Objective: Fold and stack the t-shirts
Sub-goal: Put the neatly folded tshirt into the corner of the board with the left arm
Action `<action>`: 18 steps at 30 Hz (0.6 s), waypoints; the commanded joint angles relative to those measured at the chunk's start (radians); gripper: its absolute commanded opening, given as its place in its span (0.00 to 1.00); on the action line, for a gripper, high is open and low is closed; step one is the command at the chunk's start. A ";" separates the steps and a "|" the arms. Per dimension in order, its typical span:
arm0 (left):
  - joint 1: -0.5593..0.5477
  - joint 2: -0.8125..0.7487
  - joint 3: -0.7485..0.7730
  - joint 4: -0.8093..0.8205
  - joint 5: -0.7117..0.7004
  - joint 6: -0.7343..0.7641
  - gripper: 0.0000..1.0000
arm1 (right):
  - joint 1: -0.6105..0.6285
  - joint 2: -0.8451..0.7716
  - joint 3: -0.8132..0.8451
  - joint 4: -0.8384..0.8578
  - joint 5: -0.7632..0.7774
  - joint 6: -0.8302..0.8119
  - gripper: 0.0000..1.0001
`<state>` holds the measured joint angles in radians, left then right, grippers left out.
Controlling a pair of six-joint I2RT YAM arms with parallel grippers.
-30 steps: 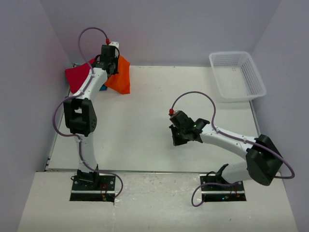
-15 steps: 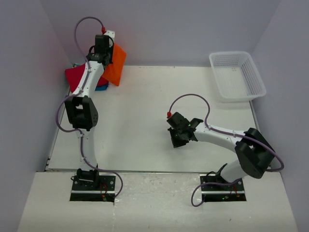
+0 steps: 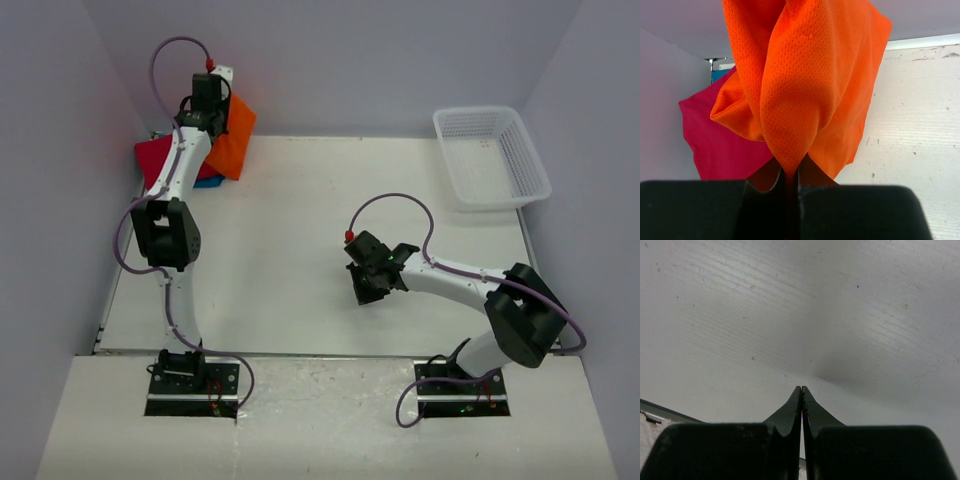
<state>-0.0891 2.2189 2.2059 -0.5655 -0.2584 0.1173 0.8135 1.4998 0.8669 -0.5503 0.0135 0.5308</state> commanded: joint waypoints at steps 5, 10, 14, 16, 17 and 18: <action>0.015 -0.122 -0.015 0.018 -0.015 0.024 0.00 | 0.007 0.008 0.026 0.018 0.014 0.000 0.00; 0.020 -0.145 -0.026 0.027 -0.025 0.022 0.00 | 0.007 0.007 0.027 0.023 0.003 0.000 0.00; 0.022 -0.145 -0.008 0.016 -0.022 0.022 0.00 | 0.006 0.007 0.018 0.020 0.008 0.000 0.00; 0.023 -0.146 -0.006 0.009 -0.025 0.028 0.00 | 0.006 0.007 0.014 0.018 0.008 0.003 0.00; 0.025 -0.146 -0.006 0.007 -0.033 0.027 0.00 | 0.006 0.005 0.014 0.016 0.008 0.005 0.00; 0.026 -0.146 -0.006 0.004 -0.035 0.027 0.00 | 0.006 0.002 0.011 0.018 0.009 0.006 0.00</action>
<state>-0.0757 2.1334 2.1727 -0.5701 -0.2695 0.1173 0.8135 1.5005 0.8669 -0.5503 0.0116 0.5312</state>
